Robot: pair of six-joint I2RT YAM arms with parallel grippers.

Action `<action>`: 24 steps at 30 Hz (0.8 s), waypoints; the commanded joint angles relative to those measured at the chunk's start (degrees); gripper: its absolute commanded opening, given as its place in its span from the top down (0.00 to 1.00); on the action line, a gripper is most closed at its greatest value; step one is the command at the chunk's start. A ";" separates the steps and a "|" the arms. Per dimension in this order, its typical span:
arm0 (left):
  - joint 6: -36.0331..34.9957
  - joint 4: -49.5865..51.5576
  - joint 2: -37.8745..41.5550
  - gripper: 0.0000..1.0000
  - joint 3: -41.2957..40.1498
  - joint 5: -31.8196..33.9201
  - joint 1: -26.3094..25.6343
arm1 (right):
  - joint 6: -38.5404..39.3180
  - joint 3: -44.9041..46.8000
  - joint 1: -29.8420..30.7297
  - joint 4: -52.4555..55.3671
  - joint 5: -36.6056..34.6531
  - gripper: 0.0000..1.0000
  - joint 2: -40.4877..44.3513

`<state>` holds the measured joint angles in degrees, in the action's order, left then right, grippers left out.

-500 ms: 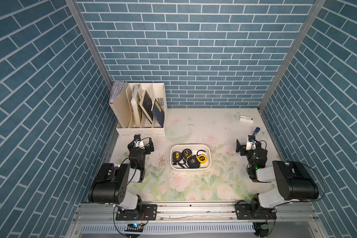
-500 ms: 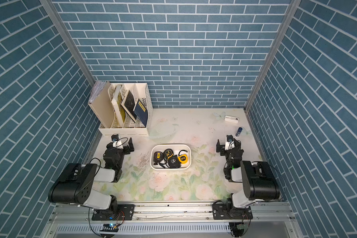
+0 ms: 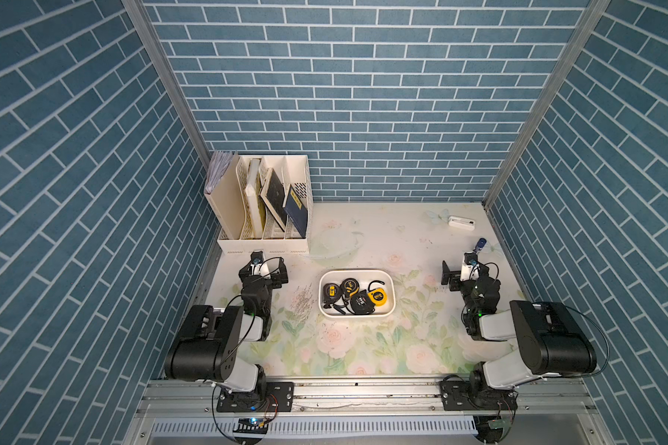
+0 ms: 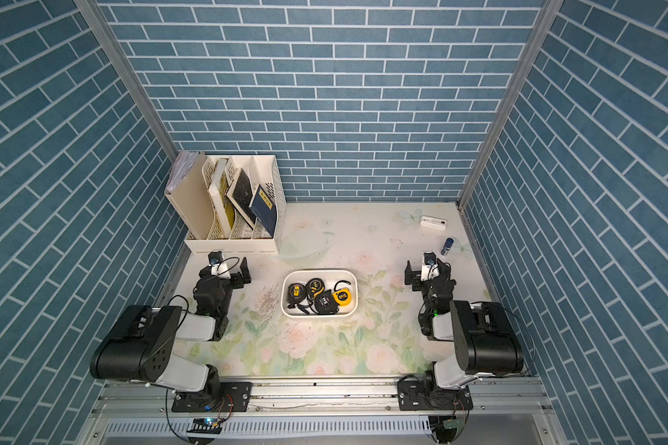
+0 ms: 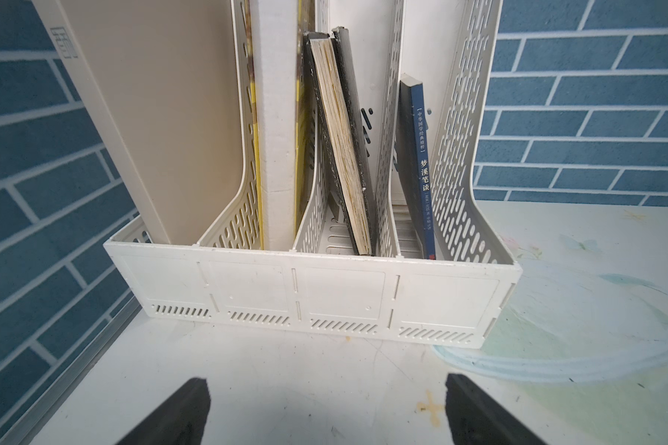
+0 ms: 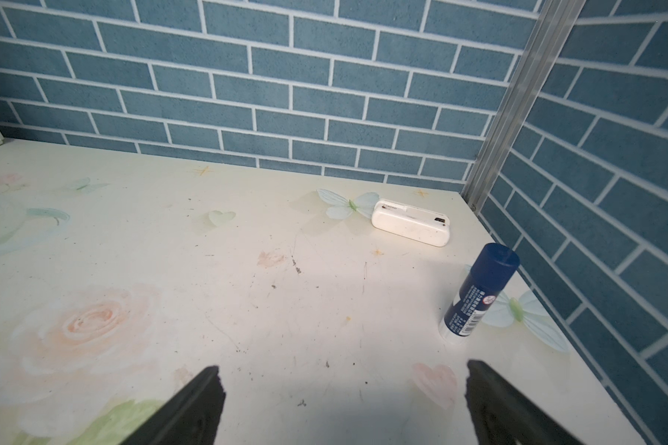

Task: Take the tape measure out of the storage box
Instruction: Pick up the tape measure from the storage box.

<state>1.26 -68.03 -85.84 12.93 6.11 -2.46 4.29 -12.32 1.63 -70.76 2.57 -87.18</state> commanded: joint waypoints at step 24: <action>11.29 66.43 -2.46 0.00 42.98 -1.36 -4.13 | -9.22 -12.84 2.58 36.44 0.13 0.00 18.14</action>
<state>8.54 -14.96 -87.88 53.95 5.17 -4.84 -0.93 -24.60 2.83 -41.80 1.85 -71.64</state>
